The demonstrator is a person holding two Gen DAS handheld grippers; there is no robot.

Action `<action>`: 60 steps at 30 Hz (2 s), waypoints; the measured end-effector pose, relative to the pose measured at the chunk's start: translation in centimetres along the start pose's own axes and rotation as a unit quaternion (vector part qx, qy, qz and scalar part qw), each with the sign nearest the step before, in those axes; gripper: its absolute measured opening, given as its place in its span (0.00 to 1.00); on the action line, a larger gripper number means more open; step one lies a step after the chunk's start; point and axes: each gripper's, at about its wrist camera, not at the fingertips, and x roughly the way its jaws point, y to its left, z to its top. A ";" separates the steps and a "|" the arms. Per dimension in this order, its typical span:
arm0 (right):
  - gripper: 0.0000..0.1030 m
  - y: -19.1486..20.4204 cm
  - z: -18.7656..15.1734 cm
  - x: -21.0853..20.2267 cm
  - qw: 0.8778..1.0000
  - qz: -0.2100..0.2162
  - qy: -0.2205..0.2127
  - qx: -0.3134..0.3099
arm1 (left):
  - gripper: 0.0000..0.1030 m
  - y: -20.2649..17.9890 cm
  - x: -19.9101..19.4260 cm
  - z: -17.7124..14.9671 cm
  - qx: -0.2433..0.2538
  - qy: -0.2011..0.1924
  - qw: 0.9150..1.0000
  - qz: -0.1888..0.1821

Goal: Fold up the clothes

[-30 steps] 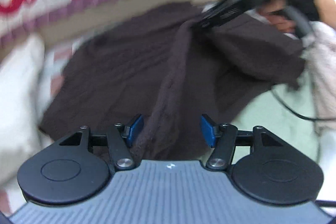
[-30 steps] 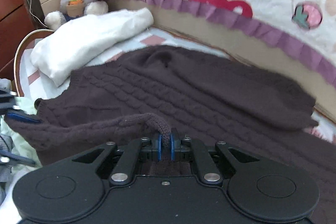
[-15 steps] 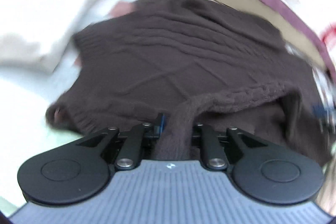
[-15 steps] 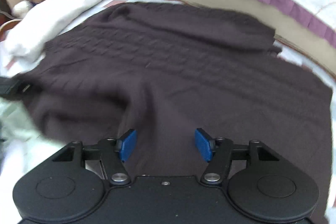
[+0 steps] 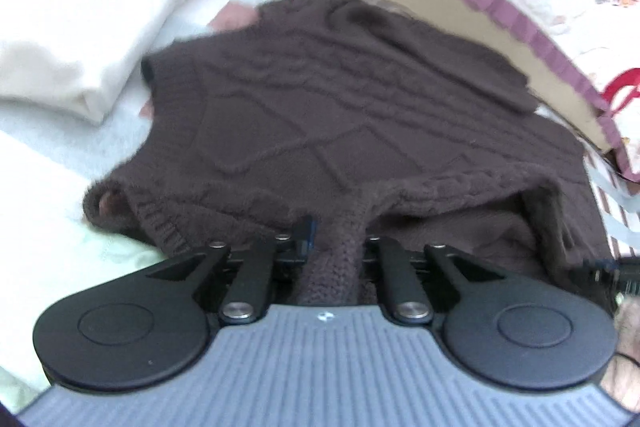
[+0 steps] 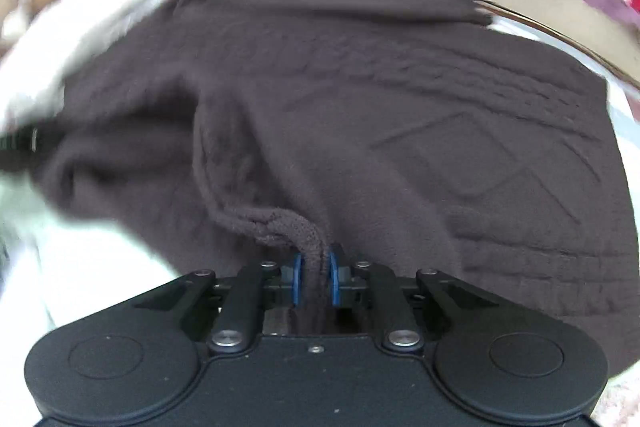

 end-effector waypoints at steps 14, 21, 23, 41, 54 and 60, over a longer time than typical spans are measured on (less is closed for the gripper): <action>0.35 -6.9 12.6 -0.1 0.981 -0.075 -0.114 0.141 | 0.11 1.9 0.0 0.1 -0.055 0.007 0.998 -0.029; 0.41 2.6 6.1 -0.2 0.986 0.106 -0.109 0.061 | 0.17 3.0 0.6 -0.1 -0.080 0.005 0.996 -0.045; 0.39 5.4 4.0 0.6 0.978 0.195 -0.071 0.027 | 0.17 3.5 0.5 -0.2 -0.094 0.000 0.994 -0.054; 0.51 13.5 2.2 5.7 0.941 0.337 0.000 -0.035 | 0.09 1.2 -3.2 1.6 -0.034 -0.054 0.993 -0.104; 0.24 13.1 -2.4 4.9 0.893 0.446 0.036 -0.048 | 0.10 2.7 -5.1 -1.0 -0.045 0.011 0.997 -0.061; 0.24 14.8 -4.0 5.1 0.908 0.399 0.067 -0.110 | 0.15 4.1 -3.0 -2.9 -0.065 0.055 0.996 -0.021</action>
